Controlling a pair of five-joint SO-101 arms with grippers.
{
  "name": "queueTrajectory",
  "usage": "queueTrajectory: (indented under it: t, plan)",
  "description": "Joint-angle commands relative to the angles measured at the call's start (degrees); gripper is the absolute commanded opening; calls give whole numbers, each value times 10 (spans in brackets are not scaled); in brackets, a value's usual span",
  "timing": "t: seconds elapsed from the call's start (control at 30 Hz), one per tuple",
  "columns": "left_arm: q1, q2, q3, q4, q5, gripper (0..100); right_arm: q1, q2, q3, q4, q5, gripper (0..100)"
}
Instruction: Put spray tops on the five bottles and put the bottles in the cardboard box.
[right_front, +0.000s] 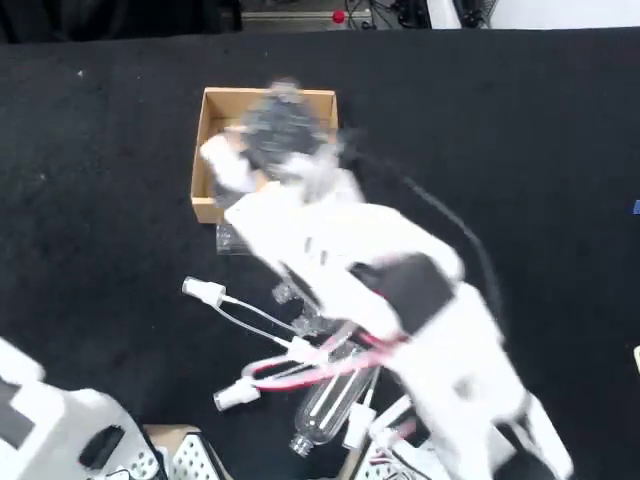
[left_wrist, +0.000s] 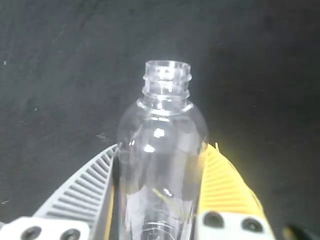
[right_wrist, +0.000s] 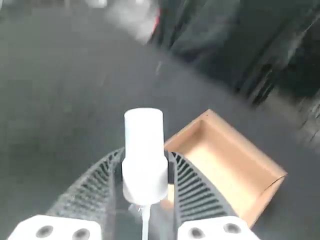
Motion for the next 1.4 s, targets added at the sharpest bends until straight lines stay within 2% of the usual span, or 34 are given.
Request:
queueTrajectory:
  t: [0.0, 0.07, 0.17, 0.27, 0.37, 0.5, 0.63, 0.73, 0.93, 1.13, 1.37]
  plan:
    - [65, -163, 119, -75, 60, 134, 40, -92, -32, -4, -5, 11]
    - [102, -226, 187, -109, 89, 134, 66, -113, -31, -11, -16, 11]
    - [172, -324, 271, -142, 141, 134, 119, -123, -34, -16, -83, 11]
    - [244, -416, 326, -157, 203, 134, 160, -122, -32, -16, -129, 11]
    - [313, -498, 364, -174, 253, 134, 192, -122, -31, -16, -142, 11]
    - [397, -595, 413, -214, 290, 134, 231, -122, -30, -33, -142, 11]
    - [502, -678, 476, -283, 311, 134, 235, -122, -6, -62, -147, 11]
    - [566, -734, 537, -347, 320, 134, 229, -122, 32, -106, -191, 11]
    - [616, -859, 670, -425, 363, 134, 225, -124, 80, -200, -212, 11]
    - [649, -990, 789, -483, 379, 134, 162, -122, 118, -294, -212, 11]
    - [691, -987, 865, -564, 378, 134, 129, -122, 168, -422, -211, 12]
